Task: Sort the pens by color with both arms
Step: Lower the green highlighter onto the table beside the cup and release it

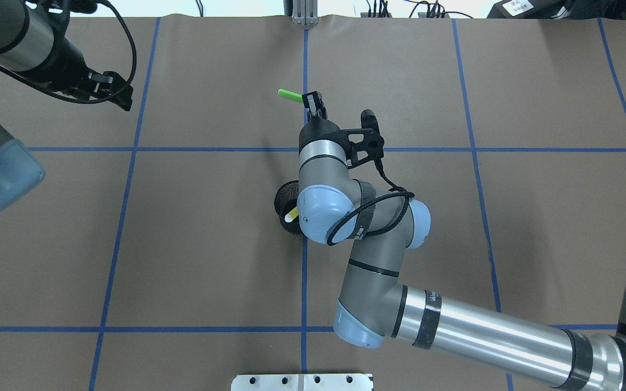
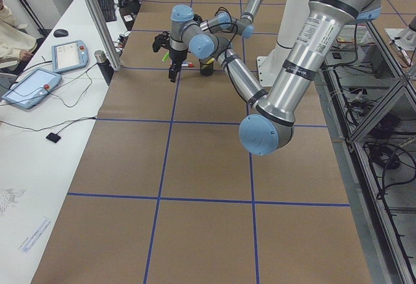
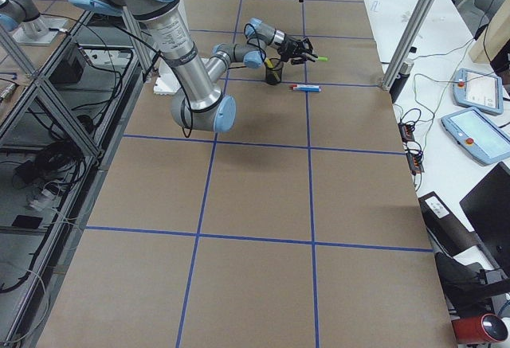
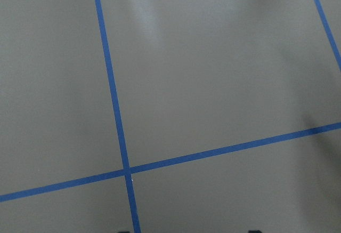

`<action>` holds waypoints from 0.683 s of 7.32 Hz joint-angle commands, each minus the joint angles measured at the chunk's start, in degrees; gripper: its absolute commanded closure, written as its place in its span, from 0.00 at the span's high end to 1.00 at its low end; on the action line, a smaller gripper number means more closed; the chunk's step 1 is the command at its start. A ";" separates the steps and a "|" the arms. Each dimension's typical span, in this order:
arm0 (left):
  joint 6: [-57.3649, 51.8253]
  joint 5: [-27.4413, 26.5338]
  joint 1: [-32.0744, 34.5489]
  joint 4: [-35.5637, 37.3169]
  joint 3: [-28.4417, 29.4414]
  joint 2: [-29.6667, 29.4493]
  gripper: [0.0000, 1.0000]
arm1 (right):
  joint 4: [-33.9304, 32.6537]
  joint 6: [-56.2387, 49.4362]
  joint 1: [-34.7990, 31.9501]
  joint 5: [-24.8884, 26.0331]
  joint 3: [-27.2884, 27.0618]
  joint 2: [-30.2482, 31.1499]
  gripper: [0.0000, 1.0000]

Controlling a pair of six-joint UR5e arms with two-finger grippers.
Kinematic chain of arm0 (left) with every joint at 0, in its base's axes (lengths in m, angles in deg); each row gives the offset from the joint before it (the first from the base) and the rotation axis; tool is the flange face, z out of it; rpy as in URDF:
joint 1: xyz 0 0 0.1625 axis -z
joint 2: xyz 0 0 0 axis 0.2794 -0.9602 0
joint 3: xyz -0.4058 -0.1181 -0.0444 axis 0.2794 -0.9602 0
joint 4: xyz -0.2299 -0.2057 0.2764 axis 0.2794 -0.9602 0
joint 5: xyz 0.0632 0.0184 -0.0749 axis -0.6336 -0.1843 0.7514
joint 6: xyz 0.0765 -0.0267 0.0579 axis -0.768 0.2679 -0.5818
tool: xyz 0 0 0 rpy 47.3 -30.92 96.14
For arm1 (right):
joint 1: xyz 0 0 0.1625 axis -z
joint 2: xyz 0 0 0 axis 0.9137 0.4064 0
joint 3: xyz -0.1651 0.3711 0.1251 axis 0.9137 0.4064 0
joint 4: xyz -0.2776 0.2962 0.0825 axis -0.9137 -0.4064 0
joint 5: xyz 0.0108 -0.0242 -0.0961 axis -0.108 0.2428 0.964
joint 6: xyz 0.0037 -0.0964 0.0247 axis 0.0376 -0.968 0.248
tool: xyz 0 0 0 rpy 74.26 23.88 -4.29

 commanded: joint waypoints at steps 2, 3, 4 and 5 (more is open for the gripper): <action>-0.10 0.00 0.00 0.00 0.00 0.00 0.80 | -5.09 -1.03 1.37 1.65 0.63 0.54 0.00; -0.19 0.00 0.00 -0.17 -0.26 0.87 0.80 | -5.63 -1.73 1.81 2.00 2.80 0.02 0.00; -0.19 0.00 0.00 -0.09 -0.44 0.97 0.80 | -5.46 -1.91 2.25 3.49 4.57 0.02 0.00; -0.19 0.00 0.00 -0.09 -0.44 0.97 0.80 | -5.46 -2.00 2.60 3.67 4.76 0.02 0.00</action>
